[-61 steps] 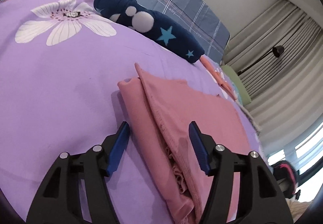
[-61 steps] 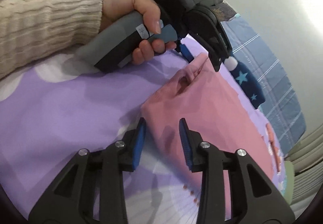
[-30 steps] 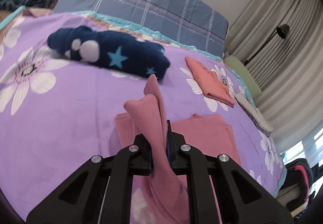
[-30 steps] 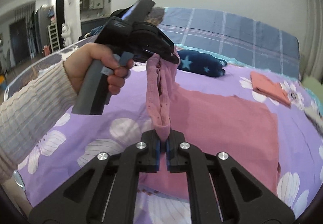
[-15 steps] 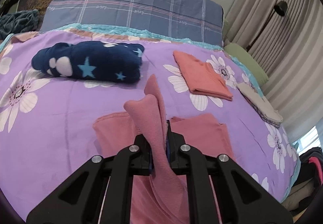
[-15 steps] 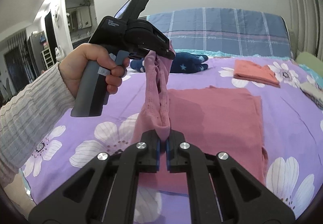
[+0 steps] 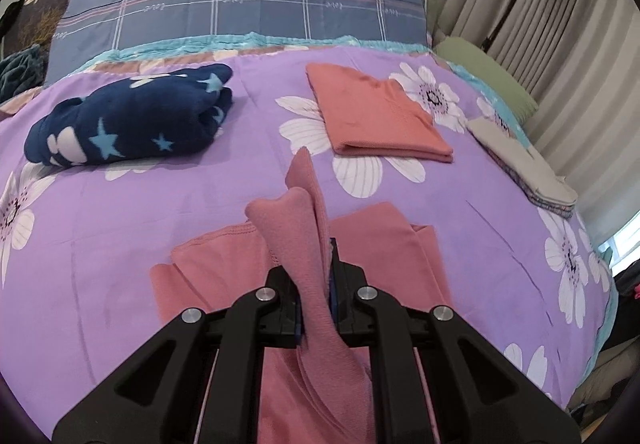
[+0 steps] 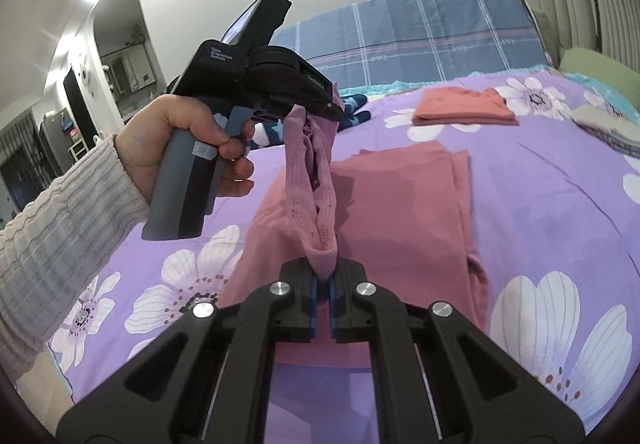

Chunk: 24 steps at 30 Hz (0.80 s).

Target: Fold small clothes

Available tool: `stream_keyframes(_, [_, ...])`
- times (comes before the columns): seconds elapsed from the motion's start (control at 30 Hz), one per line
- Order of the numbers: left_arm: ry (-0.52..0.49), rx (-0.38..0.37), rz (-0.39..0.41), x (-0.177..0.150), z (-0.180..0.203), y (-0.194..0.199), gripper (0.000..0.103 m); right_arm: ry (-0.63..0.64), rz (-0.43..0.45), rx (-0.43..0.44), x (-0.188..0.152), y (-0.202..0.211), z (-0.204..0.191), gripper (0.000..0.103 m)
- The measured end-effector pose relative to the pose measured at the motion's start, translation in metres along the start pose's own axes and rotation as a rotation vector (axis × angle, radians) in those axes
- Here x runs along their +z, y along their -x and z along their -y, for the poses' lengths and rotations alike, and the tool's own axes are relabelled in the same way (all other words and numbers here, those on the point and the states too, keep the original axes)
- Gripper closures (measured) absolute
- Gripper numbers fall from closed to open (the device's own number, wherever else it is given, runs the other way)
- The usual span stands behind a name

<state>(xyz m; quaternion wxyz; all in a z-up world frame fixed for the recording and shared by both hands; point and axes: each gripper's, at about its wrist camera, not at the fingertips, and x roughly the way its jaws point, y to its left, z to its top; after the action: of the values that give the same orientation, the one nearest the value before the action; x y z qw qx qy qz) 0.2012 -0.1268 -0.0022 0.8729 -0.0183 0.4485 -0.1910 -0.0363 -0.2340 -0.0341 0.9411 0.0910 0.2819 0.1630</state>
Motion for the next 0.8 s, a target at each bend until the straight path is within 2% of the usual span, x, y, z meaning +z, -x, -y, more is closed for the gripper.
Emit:
stream_keyframes(0.43, [-0.079, 0.021, -0.056, 0.006, 0.046, -0.032, 0.094, -0.084, 0.0, -0.02, -0.007, 0.007, 0.041, 0.099])
stream_keyframes(0.8, [-0.196, 0.07, -0.124, 0.003, 0.096, -0.073, 0.094, -0.176, -0.028, -0.034, -0.021, 0.007, 0.076, 0.099])
